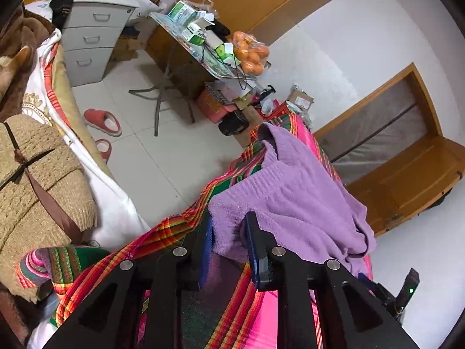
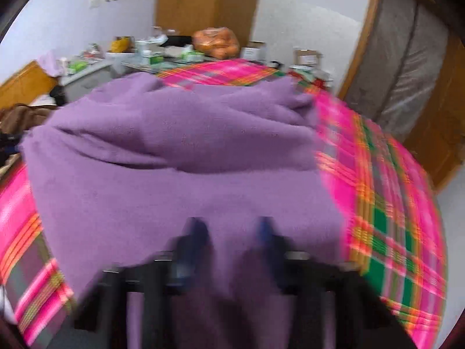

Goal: Fold clothes

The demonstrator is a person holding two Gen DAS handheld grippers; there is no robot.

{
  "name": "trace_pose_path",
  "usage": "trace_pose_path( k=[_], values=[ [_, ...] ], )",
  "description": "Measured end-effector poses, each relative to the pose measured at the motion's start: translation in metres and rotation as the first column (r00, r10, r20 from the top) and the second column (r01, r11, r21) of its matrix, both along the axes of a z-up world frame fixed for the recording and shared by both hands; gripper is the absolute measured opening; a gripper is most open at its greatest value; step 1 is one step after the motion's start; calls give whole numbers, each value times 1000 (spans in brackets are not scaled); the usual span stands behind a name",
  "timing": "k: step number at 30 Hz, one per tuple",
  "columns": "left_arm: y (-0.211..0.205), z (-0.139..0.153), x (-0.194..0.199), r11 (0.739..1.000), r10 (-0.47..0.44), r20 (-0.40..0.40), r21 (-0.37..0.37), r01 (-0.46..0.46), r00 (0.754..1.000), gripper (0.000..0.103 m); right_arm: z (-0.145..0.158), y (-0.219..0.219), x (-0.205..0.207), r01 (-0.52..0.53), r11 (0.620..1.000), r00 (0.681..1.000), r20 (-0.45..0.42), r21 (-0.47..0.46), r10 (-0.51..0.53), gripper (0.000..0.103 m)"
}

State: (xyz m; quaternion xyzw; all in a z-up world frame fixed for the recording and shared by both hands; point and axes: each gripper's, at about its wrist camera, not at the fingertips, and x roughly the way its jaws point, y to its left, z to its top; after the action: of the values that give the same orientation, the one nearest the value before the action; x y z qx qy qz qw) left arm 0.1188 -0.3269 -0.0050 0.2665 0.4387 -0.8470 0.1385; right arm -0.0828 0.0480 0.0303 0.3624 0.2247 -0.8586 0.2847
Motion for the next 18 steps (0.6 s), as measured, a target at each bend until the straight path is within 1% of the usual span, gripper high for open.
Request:
trace_pose_path(
  k=[1,2,3,4,5,6,8,10,11,12,14,16,17,18],
  values=[
    [0,0,0,1000,-1,0,0,1,1000,22,2,5,-1,19,1000,1000,-8,-1,-19,8],
    [0,1,0,1000,-4,-2,1,4,1000,22,7,16,-3,30,998,999,24,-56,-28,7],
    [0,1,1,1000,-5,-4,1,5,1000,22,11,25,-3,53,996,998,24,-79,-51,7],
    [1,2,1,1000,-6,-8,1,6,1000,22,18,37,-1,88,991,996,6,-101,-88,7],
    [1,3,2,1000,-6,-13,1,6,1000,22,28,55,1,126,982,992,-8,-144,-128,7],
    [1,4,2,1000,-7,-19,2,7,1000,22,38,73,3,164,968,985,-18,-188,-170,7],
    [2,6,2,1000,-8,-28,1,8,1000,22,57,117,7,255,924,962,-23,-287,-273,7],
    [3,8,2,1000,-9,-35,-1,9,999,22,76,166,11,370,858,910,-44,-356,-411,7],
    [4,8,2,1000,-11,-38,-1,11,999,22,81,192,14,433,815,875,-38,-385,-483,7],
    [5,8,1,1000,-14,-41,0,14,999,22,84,221,17,503,760,830,-14,-412,-557,7],
    [7,9,0,1000,-23,-47,4,24,999,22,77,269,24,627,646,738,68,-435,-671,7],
    [8,11,-1,999,-32,-53,6,32,998,22,65,296,31,719,574,652,95,-392,-752,9],
    [9,12,-1,999,-33,-55,7,34,998,22,57,307,34,753,548,620,112,-366,-777,9],
    [9,12,-1,999,-32,-56,8,33,998,22,54,312,38,760,535,612,132,-368,-779,9]
  ],
)
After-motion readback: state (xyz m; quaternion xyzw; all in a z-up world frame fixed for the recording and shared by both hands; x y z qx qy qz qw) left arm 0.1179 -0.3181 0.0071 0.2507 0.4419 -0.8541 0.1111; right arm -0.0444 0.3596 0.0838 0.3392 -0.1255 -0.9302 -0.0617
